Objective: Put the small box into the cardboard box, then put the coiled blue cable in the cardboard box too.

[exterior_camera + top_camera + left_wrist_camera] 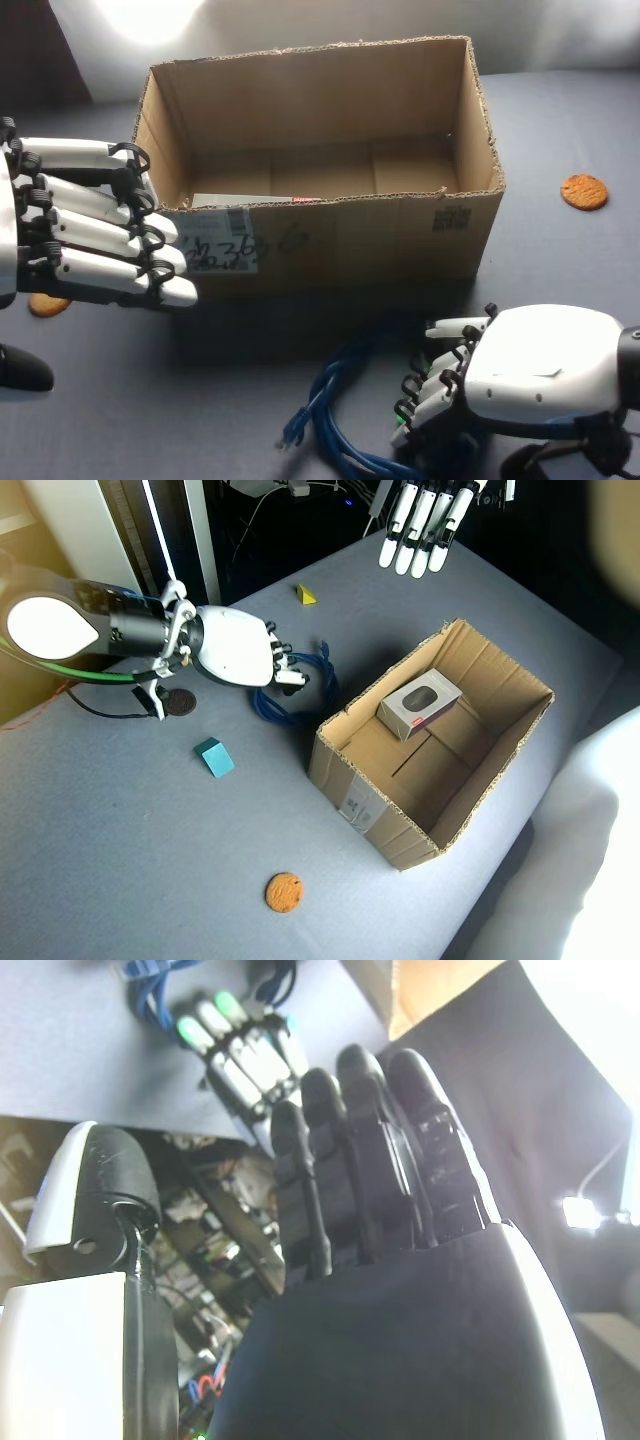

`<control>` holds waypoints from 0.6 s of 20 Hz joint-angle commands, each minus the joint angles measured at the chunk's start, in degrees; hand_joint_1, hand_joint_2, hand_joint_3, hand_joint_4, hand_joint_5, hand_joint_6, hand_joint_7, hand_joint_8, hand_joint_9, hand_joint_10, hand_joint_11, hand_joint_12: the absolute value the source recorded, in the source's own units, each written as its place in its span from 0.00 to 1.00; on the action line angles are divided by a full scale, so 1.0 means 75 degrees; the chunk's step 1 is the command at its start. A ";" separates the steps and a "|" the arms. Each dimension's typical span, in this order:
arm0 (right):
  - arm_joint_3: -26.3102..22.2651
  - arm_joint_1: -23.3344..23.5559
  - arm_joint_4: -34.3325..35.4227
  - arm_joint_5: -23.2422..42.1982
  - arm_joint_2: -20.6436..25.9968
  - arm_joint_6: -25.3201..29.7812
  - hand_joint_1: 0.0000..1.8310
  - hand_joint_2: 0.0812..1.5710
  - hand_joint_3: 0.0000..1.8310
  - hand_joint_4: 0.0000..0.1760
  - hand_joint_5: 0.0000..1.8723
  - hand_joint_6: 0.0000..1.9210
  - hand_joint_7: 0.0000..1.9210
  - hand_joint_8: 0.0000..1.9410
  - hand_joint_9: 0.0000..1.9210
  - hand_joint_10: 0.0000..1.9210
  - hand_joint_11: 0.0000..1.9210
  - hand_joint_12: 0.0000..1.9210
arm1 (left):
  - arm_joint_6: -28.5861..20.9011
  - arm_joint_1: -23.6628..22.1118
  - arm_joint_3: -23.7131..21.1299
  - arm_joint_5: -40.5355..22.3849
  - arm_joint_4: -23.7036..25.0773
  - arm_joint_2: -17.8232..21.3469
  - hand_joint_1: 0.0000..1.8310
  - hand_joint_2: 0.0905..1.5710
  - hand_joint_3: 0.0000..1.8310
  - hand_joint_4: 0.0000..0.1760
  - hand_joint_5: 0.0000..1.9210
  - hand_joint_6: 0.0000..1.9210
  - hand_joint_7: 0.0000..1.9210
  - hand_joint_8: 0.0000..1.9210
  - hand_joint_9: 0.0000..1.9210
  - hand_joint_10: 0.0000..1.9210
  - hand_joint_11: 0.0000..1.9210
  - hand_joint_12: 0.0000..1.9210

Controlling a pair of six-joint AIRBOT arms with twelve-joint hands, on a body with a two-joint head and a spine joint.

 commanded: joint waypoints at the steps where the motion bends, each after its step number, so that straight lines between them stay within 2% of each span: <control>1: 0.0014 -0.0004 0.0110 0.0533 -0.0034 0.0002 0.68 0.68 0.00 0.00 0.31 0.01 0.28 0.00 0.25 0.00 0.00 0.66 | 0.0011 -0.0122 0.0007 -0.0360 -0.0507 0.0054 0.43 0.73 0.00 0.00 0.25 0.00 0.28 0.01 0.26 0.01 0.00 0.55; 3: 0.0019 -0.0002 0.0111 0.0543 -0.0082 -0.0018 0.69 0.65 0.00 0.00 0.32 0.01 0.29 0.01 0.25 0.01 0.00 0.67 | 0.0003 -0.0154 -0.0008 -0.0287 -0.0476 0.0054 0.41 0.74 0.00 0.00 0.25 0.00 0.28 0.00 0.26 0.00 0.00 0.55; 4: 0.0018 -0.0003 0.0111 0.0544 -0.0106 -0.0018 0.69 0.67 0.00 0.00 0.30 0.00 0.27 0.00 0.24 0.00 0.00 0.65 | 0.0003 -0.0158 -0.0014 -0.0268 -0.0475 0.0054 0.40 0.73 0.00 0.00 0.25 0.00 0.28 0.00 0.26 0.00 0.00 0.55; 5: 0.0018 -0.0017 0.0111 0.0543 -0.0131 -0.0042 0.69 0.64 0.00 0.00 0.32 0.01 0.28 0.01 0.26 0.01 0.00 0.68 | -0.0017 -0.0158 -0.0037 -0.0208 -0.0455 0.0054 0.41 0.73 0.00 0.00 0.25 0.00 0.29 0.00 0.25 0.00 0.00 0.55; 8: 0.0016 -0.0135 0.0114 0.0542 -0.0148 -0.0058 0.70 0.64 0.00 0.00 0.33 0.01 0.30 0.01 0.26 0.01 0.00 0.68 | -0.0292 -0.0158 -0.0123 -0.0069 -0.0218 0.0058 0.43 0.72 0.00 0.00 0.26 0.01 0.30 0.01 0.27 0.01 0.00 0.56; 10: 0.0013 -0.0216 0.0114 0.0542 -0.0148 -0.0079 0.66 0.66 0.00 0.00 0.32 0.01 0.29 0.00 0.26 0.01 0.00 0.68 | -0.0294 -0.0158 -0.0146 -0.0049 -0.0218 0.0058 0.42 0.72 0.00 0.00 0.25 0.00 0.29 0.00 0.26 0.00 0.00 0.53; 12: -0.0025 -0.0324 0.0114 0.0541 -0.0145 -0.0130 0.67 0.66 0.00 0.00 0.32 0.01 0.30 0.00 0.27 0.01 0.00 0.69 | -0.0294 -0.0160 -0.0153 -0.0016 -0.0220 0.0058 0.42 0.73 0.00 0.00 0.25 0.00 0.29 0.00 0.26 0.00 0.00 0.53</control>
